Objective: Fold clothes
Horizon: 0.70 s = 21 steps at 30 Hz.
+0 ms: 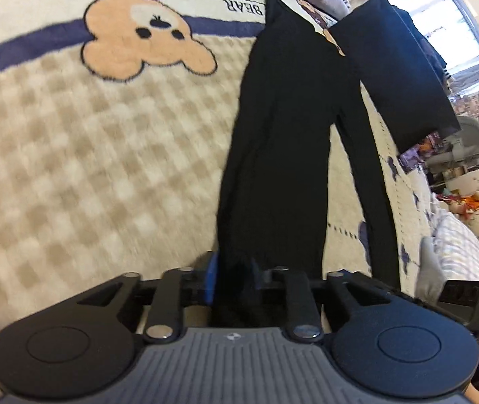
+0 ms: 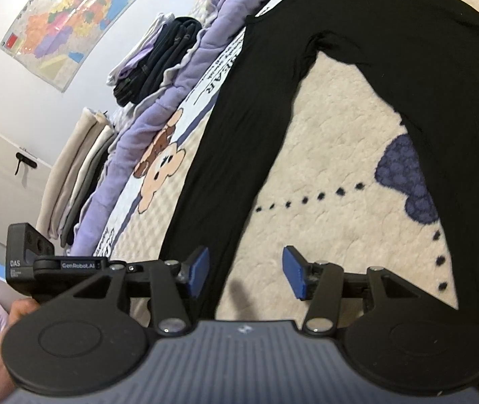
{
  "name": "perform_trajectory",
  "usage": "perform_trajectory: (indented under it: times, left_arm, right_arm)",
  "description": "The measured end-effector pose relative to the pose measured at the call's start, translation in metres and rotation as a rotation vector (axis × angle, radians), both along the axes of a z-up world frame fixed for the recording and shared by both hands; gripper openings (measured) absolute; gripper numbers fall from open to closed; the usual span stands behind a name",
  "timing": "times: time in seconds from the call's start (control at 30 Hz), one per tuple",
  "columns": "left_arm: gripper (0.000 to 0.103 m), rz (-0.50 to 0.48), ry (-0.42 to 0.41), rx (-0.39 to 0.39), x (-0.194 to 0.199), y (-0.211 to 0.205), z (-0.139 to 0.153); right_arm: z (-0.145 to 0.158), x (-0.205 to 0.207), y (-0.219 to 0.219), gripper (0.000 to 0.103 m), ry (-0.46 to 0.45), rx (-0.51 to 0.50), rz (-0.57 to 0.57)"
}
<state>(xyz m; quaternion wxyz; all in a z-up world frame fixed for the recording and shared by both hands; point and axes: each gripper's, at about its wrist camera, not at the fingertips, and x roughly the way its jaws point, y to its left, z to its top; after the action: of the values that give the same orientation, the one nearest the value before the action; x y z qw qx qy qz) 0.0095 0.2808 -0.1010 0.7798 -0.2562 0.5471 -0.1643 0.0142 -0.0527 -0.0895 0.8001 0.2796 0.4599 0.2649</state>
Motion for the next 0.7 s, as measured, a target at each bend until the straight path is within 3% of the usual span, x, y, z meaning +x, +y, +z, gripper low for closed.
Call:
perform_trajectory:
  times: [0.23, 0.43, 0.47, 0.53, 0.57, 0.6, 0.63, 0.7]
  left_arm:
    - [0.023, -0.047, 0.037, -0.044, -0.027, 0.002, -0.006]
    - [0.011, -0.092, 0.066, -0.03, -0.054, -0.003, -0.01]
    - [0.003, -0.093, 0.071, -0.018, -0.058, -0.005, -0.01]
    - [0.0, -0.091, 0.069, 0.037, -0.064, -0.009, -0.008]
    - [0.0, -0.087, 0.056, 0.083, -0.068, -0.013, -0.005]
    - [0.0, -0.083, 0.043, 0.128, -0.072, -0.018, -0.001]
    - [0.0, -0.085, 0.035, 0.159, -0.075, -0.022, 0.002]
    - [0.0, -0.089, 0.028, 0.203, -0.079, -0.025, 0.006]
  right_arm:
    - [0.002, -0.033, 0.012, 0.053, 0.01, -0.005, 0.099]
    - [0.0, -0.067, 0.02, 0.048, 0.054, 0.016, 0.16]
    - [-0.001, -0.07, 0.022, 0.048, 0.053, 0.015, 0.166]
    - [-0.002, -0.079, 0.028, 0.047, 0.047, 0.013, 0.17]
    - [-0.003, -0.083, 0.031, 0.041, 0.046, 0.01, 0.171]
    - [-0.004, -0.085, 0.037, 0.012, 0.058, -0.006, 0.17]
    - [-0.006, -0.086, 0.041, 0.0, 0.068, -0.023, 0.168]
    - [-0.006, -0.091, 0.044, 0.0, 0.075, -0.062, 0.146]
